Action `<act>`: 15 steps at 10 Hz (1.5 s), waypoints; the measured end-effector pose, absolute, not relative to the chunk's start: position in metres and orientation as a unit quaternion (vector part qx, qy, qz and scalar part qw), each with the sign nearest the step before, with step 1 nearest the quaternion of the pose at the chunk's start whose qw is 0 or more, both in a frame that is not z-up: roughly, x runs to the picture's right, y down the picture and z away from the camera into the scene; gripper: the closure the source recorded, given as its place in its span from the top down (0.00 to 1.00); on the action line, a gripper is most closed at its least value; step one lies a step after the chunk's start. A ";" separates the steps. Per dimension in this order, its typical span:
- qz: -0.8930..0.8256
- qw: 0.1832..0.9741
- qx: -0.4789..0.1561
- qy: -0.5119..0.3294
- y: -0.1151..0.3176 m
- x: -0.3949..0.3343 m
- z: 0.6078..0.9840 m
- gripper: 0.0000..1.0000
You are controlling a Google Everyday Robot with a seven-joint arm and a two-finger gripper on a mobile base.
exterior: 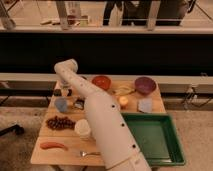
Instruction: Wipe table surface with eraser
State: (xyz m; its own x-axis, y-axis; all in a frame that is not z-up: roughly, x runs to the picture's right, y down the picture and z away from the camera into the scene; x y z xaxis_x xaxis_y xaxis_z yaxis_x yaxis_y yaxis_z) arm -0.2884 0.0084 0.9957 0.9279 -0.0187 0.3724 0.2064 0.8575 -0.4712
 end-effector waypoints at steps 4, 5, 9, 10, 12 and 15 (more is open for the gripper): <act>-0.059 0.943 -0.271 -0.186 0.013 -0.288 1.000 0.34; -0.060 0.943 -0.270 -0.187 0.013 -0.287 0.999 0.34; -0.059 0.943 -0.270 -0.186 0.014 -0.287 0.999 0.34; -0.059 0.943 -0.270 -0.186 0.014 -0.287 0.998 0.34; -0.060 0.942 -0.271 -0.186 0.014 -0.287 0.998 0.34; -0.068 0.942 -0.268 -0.189 0.019 -0.287 0.991 0.34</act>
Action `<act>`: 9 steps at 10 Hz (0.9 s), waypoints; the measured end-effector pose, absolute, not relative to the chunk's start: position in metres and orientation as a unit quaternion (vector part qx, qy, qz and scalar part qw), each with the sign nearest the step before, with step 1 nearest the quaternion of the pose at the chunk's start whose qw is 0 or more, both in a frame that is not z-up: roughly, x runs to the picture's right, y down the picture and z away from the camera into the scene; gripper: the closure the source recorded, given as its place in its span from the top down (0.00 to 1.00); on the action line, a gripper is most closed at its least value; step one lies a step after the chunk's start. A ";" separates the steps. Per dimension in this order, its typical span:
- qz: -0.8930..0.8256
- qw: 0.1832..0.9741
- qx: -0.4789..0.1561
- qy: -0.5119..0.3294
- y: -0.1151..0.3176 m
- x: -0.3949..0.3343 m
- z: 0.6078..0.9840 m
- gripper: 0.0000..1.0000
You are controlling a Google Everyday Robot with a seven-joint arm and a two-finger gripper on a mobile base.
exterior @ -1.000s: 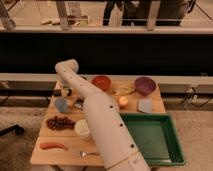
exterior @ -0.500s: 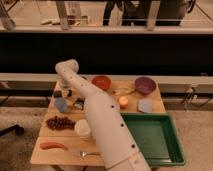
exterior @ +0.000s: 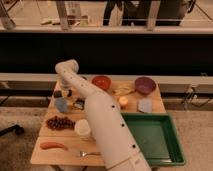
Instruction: Wipe table surface with eraser
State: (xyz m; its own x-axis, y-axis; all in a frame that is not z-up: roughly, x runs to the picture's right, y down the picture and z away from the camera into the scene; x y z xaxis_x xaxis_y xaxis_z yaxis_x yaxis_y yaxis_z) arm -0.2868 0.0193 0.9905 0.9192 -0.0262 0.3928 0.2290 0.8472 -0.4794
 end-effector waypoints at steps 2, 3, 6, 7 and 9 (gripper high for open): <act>-0.074 0.943 -0.262 -0.194 0.027 -0.284 0.976 0.24; -0.081 0.943 -0.256 -0.199 0.027 -0.288 0.969 0.09; -0.093 0.941 -0.251 -0.205 0.026 -0.294 0.963 0.00; -0.095 0.941 -0.251 -0.206 0.026 -0.294 0.963 0.00; -0.096 0.940 -0.253 -0.206 0.028 -0.292 0.964 0.00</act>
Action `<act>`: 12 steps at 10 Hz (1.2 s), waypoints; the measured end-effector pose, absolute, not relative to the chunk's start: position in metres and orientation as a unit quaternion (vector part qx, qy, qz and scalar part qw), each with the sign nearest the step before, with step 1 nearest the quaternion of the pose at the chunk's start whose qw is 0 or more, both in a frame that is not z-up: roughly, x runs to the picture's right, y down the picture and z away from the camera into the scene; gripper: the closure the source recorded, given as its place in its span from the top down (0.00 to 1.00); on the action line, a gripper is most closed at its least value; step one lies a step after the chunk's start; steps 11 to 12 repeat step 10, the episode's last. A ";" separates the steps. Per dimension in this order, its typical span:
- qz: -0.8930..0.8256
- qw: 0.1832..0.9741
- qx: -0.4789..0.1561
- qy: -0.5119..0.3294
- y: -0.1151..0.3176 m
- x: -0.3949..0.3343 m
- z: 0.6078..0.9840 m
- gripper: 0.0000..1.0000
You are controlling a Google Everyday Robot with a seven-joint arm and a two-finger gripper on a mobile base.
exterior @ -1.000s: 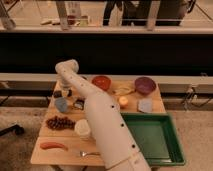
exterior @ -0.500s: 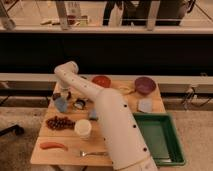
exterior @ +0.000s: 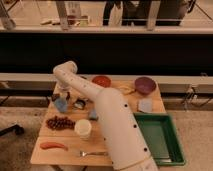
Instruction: Wipe table surface with eraser
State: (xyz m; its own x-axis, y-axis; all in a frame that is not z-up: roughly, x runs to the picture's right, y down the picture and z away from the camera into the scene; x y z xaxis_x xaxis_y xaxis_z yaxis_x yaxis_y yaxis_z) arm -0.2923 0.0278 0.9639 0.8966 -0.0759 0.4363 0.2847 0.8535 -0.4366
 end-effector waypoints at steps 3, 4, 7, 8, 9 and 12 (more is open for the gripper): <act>-0.092 0.941 -0.256 -0.203 0.027 -0.288 0.968 0.00; -0.090 0.942 -0.255 -0.199 0.023 -0.284 0.972 0.00; -0.088 0.943 -0.255 -0.194 0.015 -0.282 0.978 0.00; -0.085 0.944 -0.255 -0.190 0.013 -0.279 0.981 0.00; -0.082 0.945 -0.256 -0.188 0.011 -0.275 0.984 0.00; -0.076 0.945 -0.258 -0.185 0.008 -0.268 0.988 0.00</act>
